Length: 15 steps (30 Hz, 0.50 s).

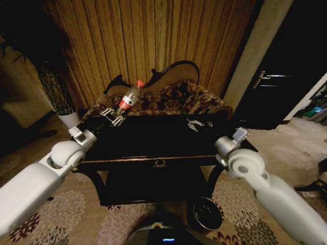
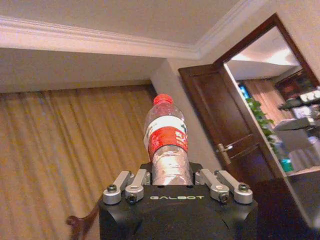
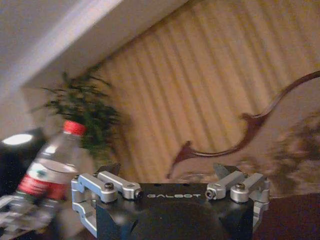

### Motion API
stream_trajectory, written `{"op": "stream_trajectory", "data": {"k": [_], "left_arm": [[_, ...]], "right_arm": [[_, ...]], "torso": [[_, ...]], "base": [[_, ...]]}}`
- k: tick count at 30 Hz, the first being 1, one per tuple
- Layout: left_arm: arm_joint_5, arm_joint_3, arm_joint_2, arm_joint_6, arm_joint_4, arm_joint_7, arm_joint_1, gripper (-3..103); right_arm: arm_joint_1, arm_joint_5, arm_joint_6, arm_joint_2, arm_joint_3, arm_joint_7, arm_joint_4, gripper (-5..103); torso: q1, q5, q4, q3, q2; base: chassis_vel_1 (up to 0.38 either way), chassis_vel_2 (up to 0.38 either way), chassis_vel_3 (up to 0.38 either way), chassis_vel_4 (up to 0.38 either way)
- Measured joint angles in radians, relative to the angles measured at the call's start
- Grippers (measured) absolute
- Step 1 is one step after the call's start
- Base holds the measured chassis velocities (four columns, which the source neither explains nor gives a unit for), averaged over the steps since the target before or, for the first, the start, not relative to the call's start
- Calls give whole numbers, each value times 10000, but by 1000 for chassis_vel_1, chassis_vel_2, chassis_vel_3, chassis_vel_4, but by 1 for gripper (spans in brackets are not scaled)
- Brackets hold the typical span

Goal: Move to the front of the table and place the trash on the table into the trash bin.

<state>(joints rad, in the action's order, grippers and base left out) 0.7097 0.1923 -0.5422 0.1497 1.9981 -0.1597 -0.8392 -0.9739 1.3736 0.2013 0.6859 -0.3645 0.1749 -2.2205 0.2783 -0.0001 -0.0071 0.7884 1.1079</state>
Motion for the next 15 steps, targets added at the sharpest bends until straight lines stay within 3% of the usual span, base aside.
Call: {"op": "stream_trajectory", "data": {"k": [2,12,15], "left_arm": [[-41,-530,-122,-34,146,4,424,34],[-39,-2619,-612,-400,235,215,2551,34],[-39,-2833,-710,-422,174,233,2768,34]], "right_arm": [[124,129,1,-12,101,-470,75,100],[73,-147,24,252,103,-833,273,100],[68,-165,27,275,53,-865,294,100]], "torso": [[1,1,0,0,0],[1,4,-4,0,0],[2,0,-4,0,-1]], "base": [[0,0,0,0],[0,0,0,0],[0,0,0,0]]}}
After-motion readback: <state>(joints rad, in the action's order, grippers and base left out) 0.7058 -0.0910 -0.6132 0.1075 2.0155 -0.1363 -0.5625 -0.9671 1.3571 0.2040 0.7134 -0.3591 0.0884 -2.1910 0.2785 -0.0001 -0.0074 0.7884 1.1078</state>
